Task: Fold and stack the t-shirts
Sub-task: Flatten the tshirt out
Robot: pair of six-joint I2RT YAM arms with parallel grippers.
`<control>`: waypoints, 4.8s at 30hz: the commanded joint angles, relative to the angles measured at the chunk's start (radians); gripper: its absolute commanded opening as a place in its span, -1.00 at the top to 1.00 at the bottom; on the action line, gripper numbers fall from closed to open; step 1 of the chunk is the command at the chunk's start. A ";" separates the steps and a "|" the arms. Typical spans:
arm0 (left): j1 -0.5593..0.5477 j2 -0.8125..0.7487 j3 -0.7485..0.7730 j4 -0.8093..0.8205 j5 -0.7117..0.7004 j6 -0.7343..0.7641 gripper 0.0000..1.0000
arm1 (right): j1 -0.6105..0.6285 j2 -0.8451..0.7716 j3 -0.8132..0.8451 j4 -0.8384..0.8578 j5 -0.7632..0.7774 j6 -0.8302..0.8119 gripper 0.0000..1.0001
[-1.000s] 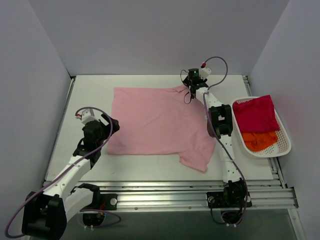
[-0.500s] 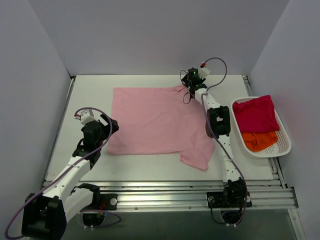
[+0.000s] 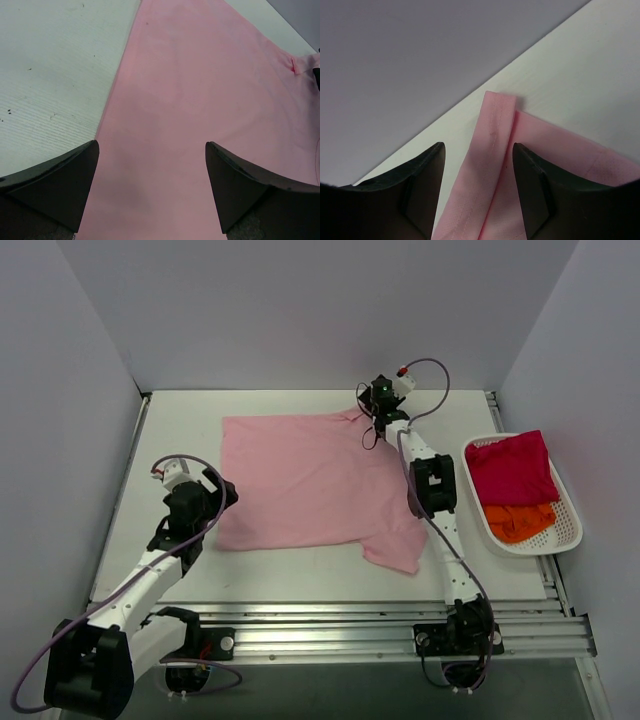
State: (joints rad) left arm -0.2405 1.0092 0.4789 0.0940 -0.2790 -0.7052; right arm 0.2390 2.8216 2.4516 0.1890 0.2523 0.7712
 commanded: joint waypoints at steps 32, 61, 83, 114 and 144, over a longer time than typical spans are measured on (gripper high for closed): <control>0.007 0.002 0.038 0.039 -0.020 0.052 -0.92 | 0.244 -0.566 -0.396 0.598 0.091 -0.322 -0.54; -0.316 -0.170 0.028 -0.300 -0.094 -0.127 -0.96 | 0.264 -1.847 -1.687 -0.406 0.283 0.109 -0.64; -0.517 -0.080 -0.051 -0.327 -0.284 -0.329 -1.00 | 0.272 -2.099 -1.974 -0.790 0.024 0.342 -0.47; -0.508 0.054 -0.043 -0.231 -0.387 -0.327 -0.97 | 0.275 -1.703 -1.988 -0.401 0.041 0.267 0.64; -0.525 -0.084 0.026 -0.657 -0.439 -0.548 -0.89 | 0.263 -1.616 -1.955 -0.318 0.025 0.211 1.00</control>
State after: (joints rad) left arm -0.7589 0.9611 0.4622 -0.4412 -0.6926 -1.1828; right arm 0.5045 1.1786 0.4679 -0.1440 0.2646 1.0004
